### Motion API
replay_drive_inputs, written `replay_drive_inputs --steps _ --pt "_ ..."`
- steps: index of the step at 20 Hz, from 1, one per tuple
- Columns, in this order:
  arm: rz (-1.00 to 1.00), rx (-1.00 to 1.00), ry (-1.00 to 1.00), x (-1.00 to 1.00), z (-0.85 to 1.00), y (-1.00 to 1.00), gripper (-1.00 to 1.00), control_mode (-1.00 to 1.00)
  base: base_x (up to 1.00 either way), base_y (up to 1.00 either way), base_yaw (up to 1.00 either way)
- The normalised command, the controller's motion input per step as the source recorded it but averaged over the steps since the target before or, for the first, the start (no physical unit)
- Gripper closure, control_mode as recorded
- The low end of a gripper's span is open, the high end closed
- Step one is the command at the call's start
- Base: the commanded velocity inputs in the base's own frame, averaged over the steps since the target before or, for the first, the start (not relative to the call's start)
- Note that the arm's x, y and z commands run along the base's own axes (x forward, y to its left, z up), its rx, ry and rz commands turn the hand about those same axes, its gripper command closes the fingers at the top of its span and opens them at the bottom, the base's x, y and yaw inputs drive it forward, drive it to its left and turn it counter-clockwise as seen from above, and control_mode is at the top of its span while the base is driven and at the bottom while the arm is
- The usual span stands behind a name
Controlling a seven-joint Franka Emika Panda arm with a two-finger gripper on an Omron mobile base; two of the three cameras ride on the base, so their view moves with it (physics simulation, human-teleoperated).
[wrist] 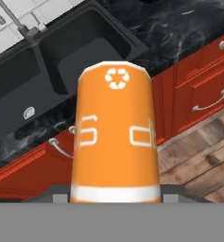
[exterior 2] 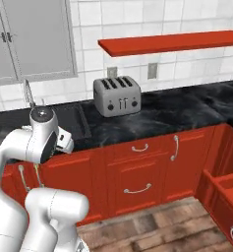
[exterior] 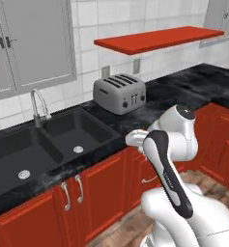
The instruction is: Restock the sink supplies by placing the sponge and soap dispenser on the counter and next to the sink. Make sure the soap dispenser is upright.
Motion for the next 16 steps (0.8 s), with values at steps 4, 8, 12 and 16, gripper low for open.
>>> replay_drive_inputs --steps 4,8,12,16 --pt "0.0 0.0 0.0 0.0 0.0 0.0 1.0 1.0 -0.01 0.54 0.72" --pt "0.0 0.0 0.0 0.0 0.0 0.0 1.0 1.0 0.06 0.83 0.56" --pt "0.0 0.0 0.0 0.0 0.0 0.0 1.0 1.0 0.36 1.0 0.2" --pt "0.0 0.0 0.0 0.0 0.0 0.0 1.0 1.0 0.26 0.87 0.03"
